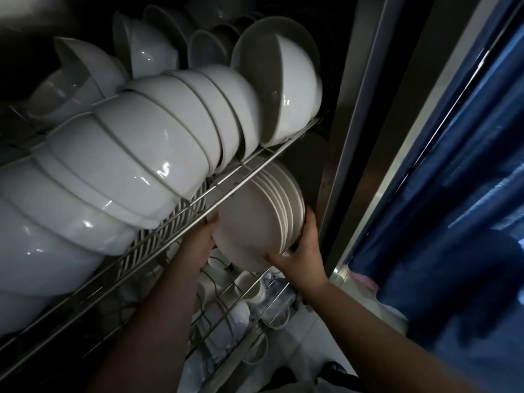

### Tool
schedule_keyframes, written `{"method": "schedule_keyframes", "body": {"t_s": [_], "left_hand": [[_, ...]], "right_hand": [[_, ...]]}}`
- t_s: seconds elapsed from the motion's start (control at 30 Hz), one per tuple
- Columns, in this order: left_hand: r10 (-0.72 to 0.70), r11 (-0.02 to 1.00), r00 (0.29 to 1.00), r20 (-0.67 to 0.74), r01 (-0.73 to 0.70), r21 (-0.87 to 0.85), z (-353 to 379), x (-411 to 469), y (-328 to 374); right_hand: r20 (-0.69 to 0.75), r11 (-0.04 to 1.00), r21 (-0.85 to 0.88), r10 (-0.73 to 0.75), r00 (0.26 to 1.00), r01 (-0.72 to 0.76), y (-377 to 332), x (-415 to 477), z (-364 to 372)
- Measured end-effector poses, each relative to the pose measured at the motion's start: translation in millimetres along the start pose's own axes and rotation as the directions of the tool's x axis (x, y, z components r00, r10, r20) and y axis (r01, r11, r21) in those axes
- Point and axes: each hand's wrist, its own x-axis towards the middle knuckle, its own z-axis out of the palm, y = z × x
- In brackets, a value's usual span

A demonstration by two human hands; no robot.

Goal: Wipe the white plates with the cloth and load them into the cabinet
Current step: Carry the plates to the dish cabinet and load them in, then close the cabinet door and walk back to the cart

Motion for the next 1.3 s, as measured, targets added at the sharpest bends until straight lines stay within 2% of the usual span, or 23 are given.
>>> {"method": "schedule_keyframes", "body": {"t_s": [0.1,0.23,0.3,0.4,0.5,0.6,0.67,0.73,0.77,0.8,0.87,0.93,0.97,1.03,1.13,1.2,1.3], "left_hand": [[0.087,0.995,0.989,-0.12,-0.081,0.051,0,-3,-7],[0.192,0.979,0.969,-0.154,-0.18,0.091,-8,-12,-14],[0.239,0.962,0.959,-0.155,-0.212,0.173,-12,-16,-15],[0.315,0.92,0.935,-0.164,-0.258,0.296,-13,-22,-12],[0.432,0.853,0.879,-0.202,-0.325,0.408,-13,-32,-9],[0.574,0.671,0.806,-0.148,-0.358,0.649,-14,-48,-2],[0.649,0.499,0.758,-0.066,-0.359,0.789,-13,-67,5],[0.682,0.318,0.731,-0.019,-0.273,0.908,-10,-95,7],[0.688,0.253,0.725,-0.023,-0.21,0.944,-8,-110,4],[0.675,0.231,0.736,-0.055,-0.14,0.963,-7,-127,0],[0.625,0.28,0.756,-0.195,0.016,0.96,-4,-165,-14],[0.591,0.314,0.727,-0.348,0.19,0.93,-2,-203,-38],[0.576,0.34,0.697,-0.427,0.271,0.901,-1,-223,-54],[0.524,0.423,0.624,-0.58,0.4,0.813,2,-262,-88],[0.391,0.498,0.5,-0.773,0.591,0.635,13,-325,-135],[0.333,0.511,0.478,-0.813,0.633,0.582,19,-354,-152],[0.259,0.52,0.337,-0.905,0.741,0.425,23,-435,-188]], "right_hand": [[0.026,1.0,-0.021,-0.005,1.0,0.006,4,-4,-5],[0.034,0.996,-0.053,-0.076,0.997,0.077,2,-10,-15],[-0.01,0.995,-0.053,-0.085,0.996,0.084,1,-19,-18],[-0.098,0.955,-0.155,-0.271,0.958,0.254,-8,-23,-25],[-0.069,0.868,-0.215,-0.47,0.88,0.447,-32,-10,-29],[0.096,0.733,-0.232,-0.637,0.765,0.64,-57,10,-22],[0.277,0.671,-0.187,-0.664,0.694,0.717,-65,20,-11],[0.465,0.625,-0.151,-0.639,0.613,0.766,-68,22,3],[0.549,0.602,-0.134,-0.616,0.565,0.787,-67,21,10],[0.626,0.588,-0.115,-0.583,0.518,0.801,-66,17,17],[0.758,0.578,-0.104,-0.481,0.441,0.81,-65,7,28],[0.842,0.536,-0.145,-0.375,0.388,0.832,-61,-6,41],[0.883,0.489,-0.141,-0.33,0.333,0.861,-58,-14,49],[0.942,0.417,-0.06,-0.276,0.189,0.907,-50,-38,62],[0.964,0.393,0.161,-0.258,-0.06,0.905,-43,-98,75],[0.951,0.38,0.264,-0.258,-0.172,0.887,-42,-130,77],[0.883,0.301,0.466,-0.206,-0.421,0.832,-49,-217,85]]}}
